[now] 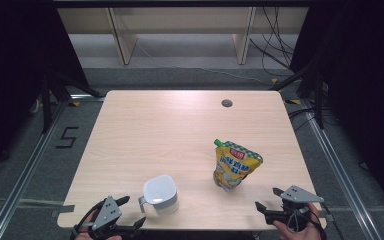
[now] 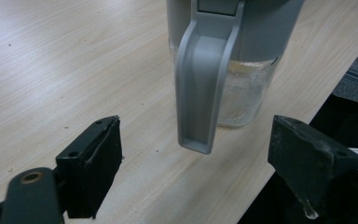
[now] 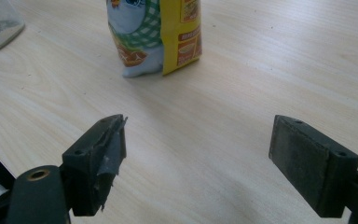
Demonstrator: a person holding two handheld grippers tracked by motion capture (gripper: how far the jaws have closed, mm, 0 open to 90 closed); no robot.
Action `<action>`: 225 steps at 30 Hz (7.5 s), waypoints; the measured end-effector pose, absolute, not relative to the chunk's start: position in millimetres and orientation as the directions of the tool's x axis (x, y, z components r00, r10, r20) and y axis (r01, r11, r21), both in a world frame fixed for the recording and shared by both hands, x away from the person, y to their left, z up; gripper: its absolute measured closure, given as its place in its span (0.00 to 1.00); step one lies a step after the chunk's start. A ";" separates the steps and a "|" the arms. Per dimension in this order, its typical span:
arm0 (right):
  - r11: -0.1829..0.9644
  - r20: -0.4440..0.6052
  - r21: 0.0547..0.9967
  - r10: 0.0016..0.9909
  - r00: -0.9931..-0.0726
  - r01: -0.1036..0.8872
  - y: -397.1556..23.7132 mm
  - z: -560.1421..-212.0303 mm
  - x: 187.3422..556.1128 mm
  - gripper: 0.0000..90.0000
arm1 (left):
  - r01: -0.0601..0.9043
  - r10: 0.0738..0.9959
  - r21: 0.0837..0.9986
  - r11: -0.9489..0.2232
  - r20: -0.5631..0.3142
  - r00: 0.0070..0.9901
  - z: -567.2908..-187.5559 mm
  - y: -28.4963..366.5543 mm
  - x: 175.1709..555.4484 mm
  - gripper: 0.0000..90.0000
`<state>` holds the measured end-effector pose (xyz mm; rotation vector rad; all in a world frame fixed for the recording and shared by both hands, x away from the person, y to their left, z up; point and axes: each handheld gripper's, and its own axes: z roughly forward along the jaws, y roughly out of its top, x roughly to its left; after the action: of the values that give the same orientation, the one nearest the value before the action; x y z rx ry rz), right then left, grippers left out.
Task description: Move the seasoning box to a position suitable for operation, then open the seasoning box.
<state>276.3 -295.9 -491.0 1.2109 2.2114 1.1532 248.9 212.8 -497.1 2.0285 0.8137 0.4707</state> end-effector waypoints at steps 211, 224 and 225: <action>0.407 -0.129 0.911 0.426 -0.895 0.063 -107.3 -429.6 304.8 1.00 | 0.384 0.627 0.861 -0.334 -0.102 0.772 -486.0 191.8 287.4 0.35; 0.430 -0.160 0.902 0.378 -0.912 0.020 -80.0 -425.7 301.9 0.99 | 0.424 0.654 0.839 -0.342 -0.111 0.748 -504.1 191.2 287.6 0.28; 0.430 -0.160 0.902 0.378 -0.912 0.020 -80.0 -425.7 301.9 0.99 | 0.424 0.654 0.839 -0.342 -0.111 0.748 -504.1 191.2 287.6 0.28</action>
<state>301.9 -80.0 -425.7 0.3412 2.3498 1.4756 287.6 191.2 -504.1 1.9869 0.8165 0.3024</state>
